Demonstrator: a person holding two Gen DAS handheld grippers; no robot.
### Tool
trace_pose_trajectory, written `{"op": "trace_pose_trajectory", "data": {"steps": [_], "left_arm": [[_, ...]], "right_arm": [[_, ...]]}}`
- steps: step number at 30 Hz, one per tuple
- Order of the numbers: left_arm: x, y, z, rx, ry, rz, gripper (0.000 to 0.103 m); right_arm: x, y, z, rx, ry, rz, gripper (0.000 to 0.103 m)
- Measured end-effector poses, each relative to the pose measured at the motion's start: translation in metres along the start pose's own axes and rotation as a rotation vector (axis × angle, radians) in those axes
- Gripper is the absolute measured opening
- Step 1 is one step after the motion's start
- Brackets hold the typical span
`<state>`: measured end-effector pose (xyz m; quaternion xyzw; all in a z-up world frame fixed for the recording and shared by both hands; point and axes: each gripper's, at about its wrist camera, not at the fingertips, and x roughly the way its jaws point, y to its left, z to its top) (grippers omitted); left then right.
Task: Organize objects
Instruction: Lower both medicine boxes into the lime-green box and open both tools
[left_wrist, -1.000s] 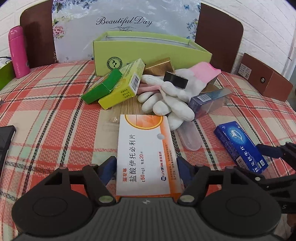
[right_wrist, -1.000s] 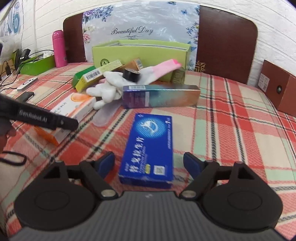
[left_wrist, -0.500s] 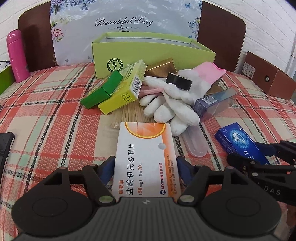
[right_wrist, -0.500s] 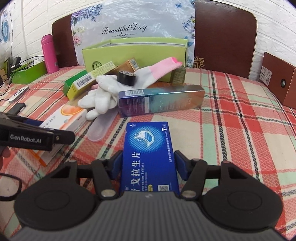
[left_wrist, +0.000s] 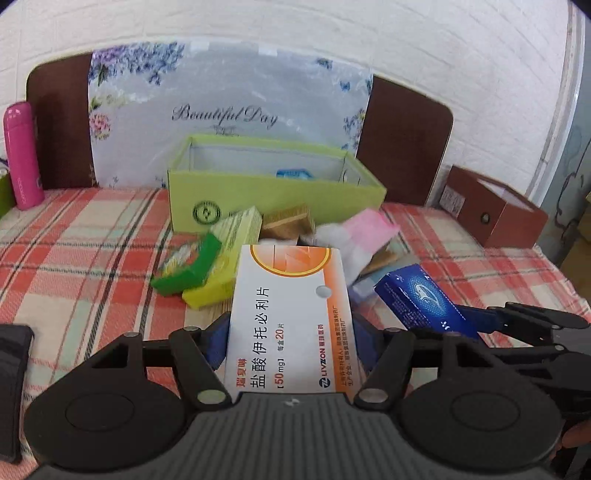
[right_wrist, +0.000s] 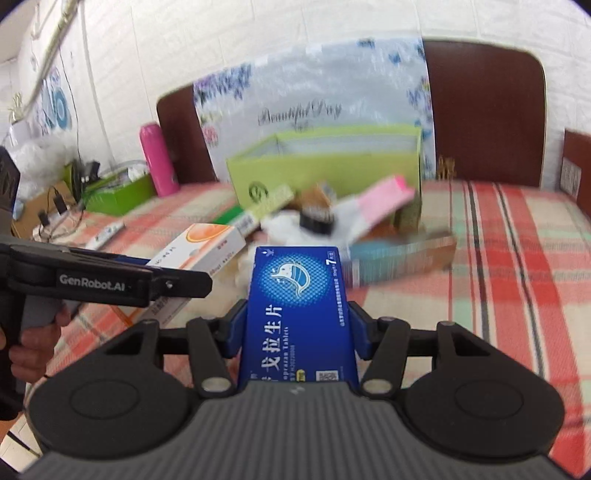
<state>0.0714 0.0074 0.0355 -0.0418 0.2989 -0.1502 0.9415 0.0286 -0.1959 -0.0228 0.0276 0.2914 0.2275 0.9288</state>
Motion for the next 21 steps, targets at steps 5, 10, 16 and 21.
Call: {"op": "trace_pose_trajectory", "data": {"steps": [5, 10, 16, 21], "left_arm": [[-0.009, 0.001, 0.041, -0.011, -0.109, -0.027, 0.069], [-0.002, 0.003, 0.078, -0.032, -0.186, -0.034, 0.069], [0.033, 0.005, 0.119, -0.057, -0.216, -0.020, 0.069], [0.078, 0.012, 0.149, -0.082, -0.222, 0.011, 0.069]], "right_arm": [[0.000, -0.005, 0.041, -0.030, -0.098, -0.028, 0.055], [0.010, -0.014, 0.078, -0.071, -0.176, -0.063, 0.055], [0.046, -0.029, 0.116, -0.108, -0.205, -0.139, 0.055], [0.093, -0.043, 0.142, -0.118, -0.209, -0.221, 0.055]]}}
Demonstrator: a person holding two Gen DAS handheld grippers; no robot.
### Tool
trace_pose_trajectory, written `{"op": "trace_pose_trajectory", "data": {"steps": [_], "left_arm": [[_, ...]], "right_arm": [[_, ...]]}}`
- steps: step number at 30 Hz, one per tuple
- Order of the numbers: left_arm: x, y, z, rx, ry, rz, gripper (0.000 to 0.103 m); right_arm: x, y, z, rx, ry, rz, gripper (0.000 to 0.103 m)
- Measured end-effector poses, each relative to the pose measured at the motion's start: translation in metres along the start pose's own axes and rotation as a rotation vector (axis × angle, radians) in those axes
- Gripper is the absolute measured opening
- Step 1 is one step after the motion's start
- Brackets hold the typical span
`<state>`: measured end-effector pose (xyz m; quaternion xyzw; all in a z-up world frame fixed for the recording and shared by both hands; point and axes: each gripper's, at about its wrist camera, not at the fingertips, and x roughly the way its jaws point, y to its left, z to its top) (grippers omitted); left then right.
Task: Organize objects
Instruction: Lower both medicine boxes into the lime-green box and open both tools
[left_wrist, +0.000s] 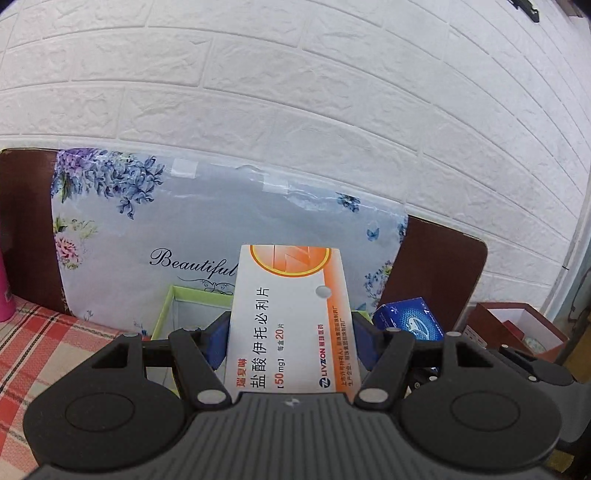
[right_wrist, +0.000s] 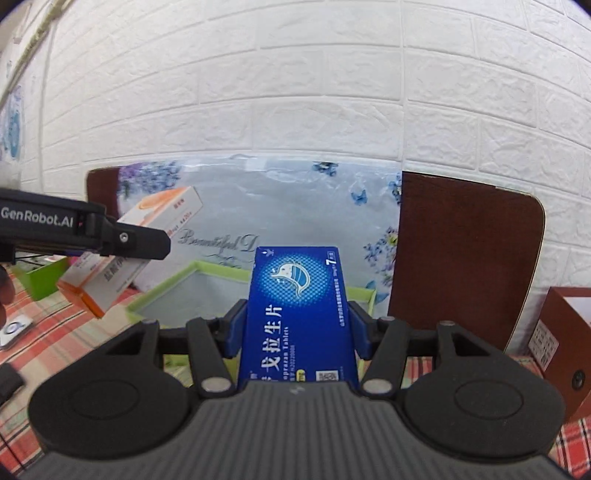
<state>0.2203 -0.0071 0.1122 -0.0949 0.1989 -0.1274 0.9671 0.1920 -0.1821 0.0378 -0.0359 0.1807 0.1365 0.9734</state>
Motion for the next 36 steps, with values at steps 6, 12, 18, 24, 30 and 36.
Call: {"op": "trace_pose_trajectory", "data": {"steps": [6, 12, 18, 24, 30, 36], "left_arm": [[0.060, 0.014, 0.006, -0.001, 0.022, 0.044, 0.069], [0.104, 0.027, -0.003, 0.000, 0.045, 0.049, 0.078], [0.110, 0.035, -0.019, 0.003, 0.103, 0.076, 0.083], [0.079, 0.027, -0.012, 0.007, 0.096, 0.099, 0.083], [0.034, 0.003, -0.004, 0.004, 0.132, 0.141, 0.083], [-0.013, -0.010, -0.015, -0.001, 0.124, 0.142, 0.083]], "right_arm": [[0.068, -0.004, -0.001, -0.017, 0.033, -0.072, 0.055], [0.118, -0.006, -0.012, -0.069, 0.091, -0.112, 0.056], [0.123, 0.003, -0.033, -0.187, 0.076, -0.104, 0.097], [0.099, 0.006, -0.028, -0.199, 0.048, -0.113, 0.103], [0.048, 0.005, -0.009, -0.166, -0.021, -0.101, 0.103], [-0.007, 0.009, -0.006, -0.145, -0.073, -0.085, 0.103]]}}
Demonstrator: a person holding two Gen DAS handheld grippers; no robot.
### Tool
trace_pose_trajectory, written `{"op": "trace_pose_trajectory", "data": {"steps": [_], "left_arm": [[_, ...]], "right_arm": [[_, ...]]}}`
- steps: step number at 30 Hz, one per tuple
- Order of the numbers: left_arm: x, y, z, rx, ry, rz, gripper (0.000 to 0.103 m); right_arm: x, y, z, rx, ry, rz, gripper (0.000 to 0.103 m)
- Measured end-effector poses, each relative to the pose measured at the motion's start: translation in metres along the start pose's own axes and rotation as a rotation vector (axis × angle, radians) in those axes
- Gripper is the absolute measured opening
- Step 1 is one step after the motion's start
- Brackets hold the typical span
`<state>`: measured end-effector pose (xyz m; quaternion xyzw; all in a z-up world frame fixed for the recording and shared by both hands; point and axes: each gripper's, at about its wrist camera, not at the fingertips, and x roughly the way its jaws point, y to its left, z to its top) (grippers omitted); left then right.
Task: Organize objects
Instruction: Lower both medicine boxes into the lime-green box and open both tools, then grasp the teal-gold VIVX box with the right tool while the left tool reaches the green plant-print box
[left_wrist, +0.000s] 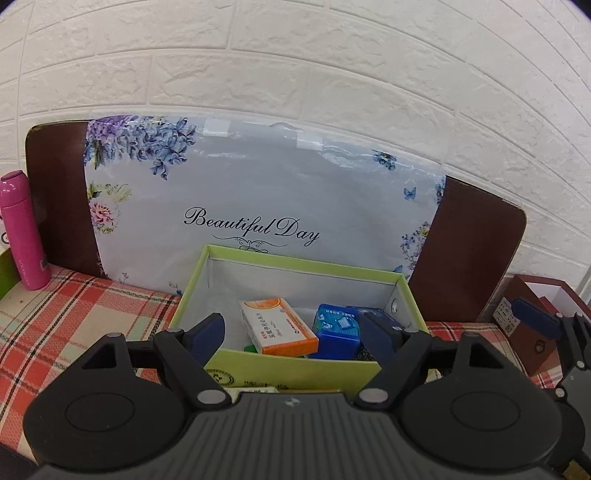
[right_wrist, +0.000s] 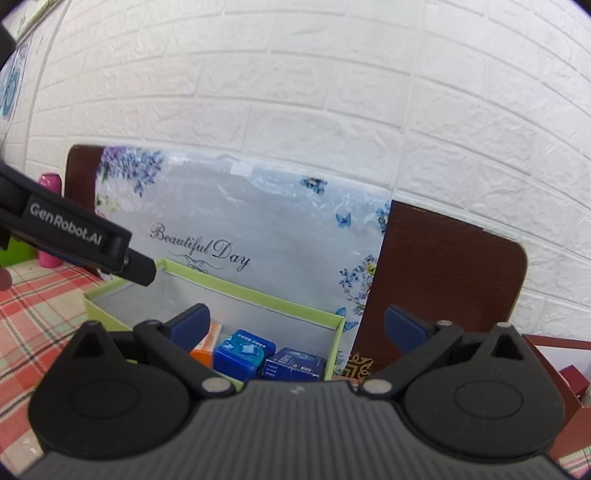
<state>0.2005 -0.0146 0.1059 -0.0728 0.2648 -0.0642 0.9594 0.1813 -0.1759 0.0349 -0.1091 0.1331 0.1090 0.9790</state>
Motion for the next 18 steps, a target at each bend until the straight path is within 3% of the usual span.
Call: {"op": "trace_pose_trajectory", "data": {"steps": [10, 18], "left_arm": [[-0.040, 0.016, -0.055, -0.069, 0.048, -0.024, 0.083], [-0.035, 0.020, -0.118, -0.065, 0.138, -0.029, 0.083]], "right_arm": [[-0.070, 0.006, -0.025, 0.074, 0.011, 0.004, 0.103], [-0.093, 0.009, -0.089, 0.144, 0.159, 0.006, 0.103]]}}
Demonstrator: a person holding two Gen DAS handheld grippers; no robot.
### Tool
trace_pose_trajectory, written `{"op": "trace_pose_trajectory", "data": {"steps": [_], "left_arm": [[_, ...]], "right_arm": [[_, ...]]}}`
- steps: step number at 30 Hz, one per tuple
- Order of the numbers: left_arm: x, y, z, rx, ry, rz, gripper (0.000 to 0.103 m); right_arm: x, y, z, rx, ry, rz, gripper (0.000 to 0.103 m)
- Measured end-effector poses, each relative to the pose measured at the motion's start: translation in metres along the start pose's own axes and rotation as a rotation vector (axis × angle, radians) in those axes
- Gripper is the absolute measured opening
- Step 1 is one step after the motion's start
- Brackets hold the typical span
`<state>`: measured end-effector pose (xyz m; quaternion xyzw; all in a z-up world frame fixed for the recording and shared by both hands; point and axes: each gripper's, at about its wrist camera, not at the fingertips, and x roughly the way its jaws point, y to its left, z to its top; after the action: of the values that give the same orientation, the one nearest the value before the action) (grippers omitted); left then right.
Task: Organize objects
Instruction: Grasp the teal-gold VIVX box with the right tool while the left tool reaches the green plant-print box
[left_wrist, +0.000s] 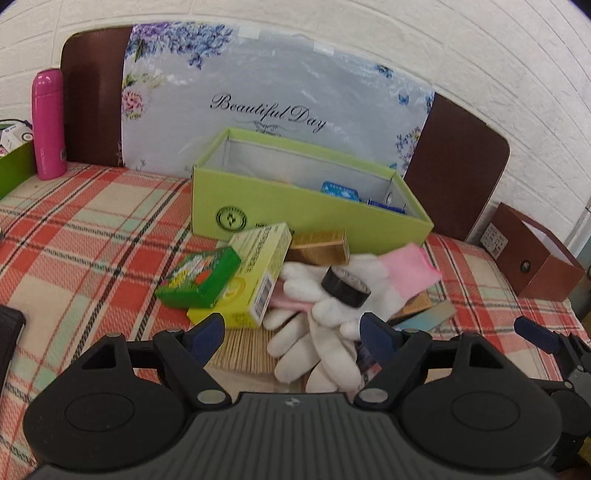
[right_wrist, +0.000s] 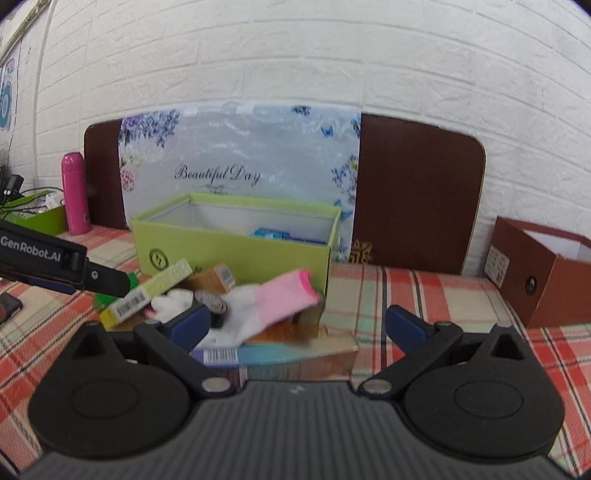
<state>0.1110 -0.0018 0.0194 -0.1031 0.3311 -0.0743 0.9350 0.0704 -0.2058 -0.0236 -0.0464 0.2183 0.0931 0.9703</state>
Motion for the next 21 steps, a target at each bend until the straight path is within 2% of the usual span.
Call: {"op": "trace_pose_trajectory", "data": {"steps": [4, 6, 10, 13, 15, 18, 21], "left_arm": [[0.009, 0.012, -0.011, -0.013, 0.034, 0.053, 0.083], [0.011, 0.020, -0.010, -0.020, 0.026, 0.086, 0.083], [0.015, 0.029, 0.001, -0.006, -0.004, 0.133, 0.083], [0.018, 0.035, 0.009, 0.014, -0.033, 0.130, 0.083], [0.022, 0.045, 0.017, -0.016, -0.045, 0.134, 0.083], [0.032, 0.064, 0.028, -0.083, -0.034, 0.132, 0.083], [0.044, 0.072, 0.034, -0.084, -0.021, 0.110, 0.083]], "right_arm": [[0.001, -0.005, -0.032, 0.045, 0.096, -0.021, 0.103], [0.002, -0.008, -0.043, 0.082, 0.136, -0.016, 0.103], [0.005, -0.010, -0.050, 0.123, 0.163, -0.024, 0.103], [0.004, -0.007, -0.049, 0.116, 0.158, -0.016, 0.103], [0.003, -0.006, -0.049, 0.110, 0.157, -0.016, 0.103], [0.004, -0.008, -0.050, 0.121, 0.166, -0.012, 0.103], [0.006, -0.008, -0.049, 0.133, 0.169, -0.012, 0.103]]}}
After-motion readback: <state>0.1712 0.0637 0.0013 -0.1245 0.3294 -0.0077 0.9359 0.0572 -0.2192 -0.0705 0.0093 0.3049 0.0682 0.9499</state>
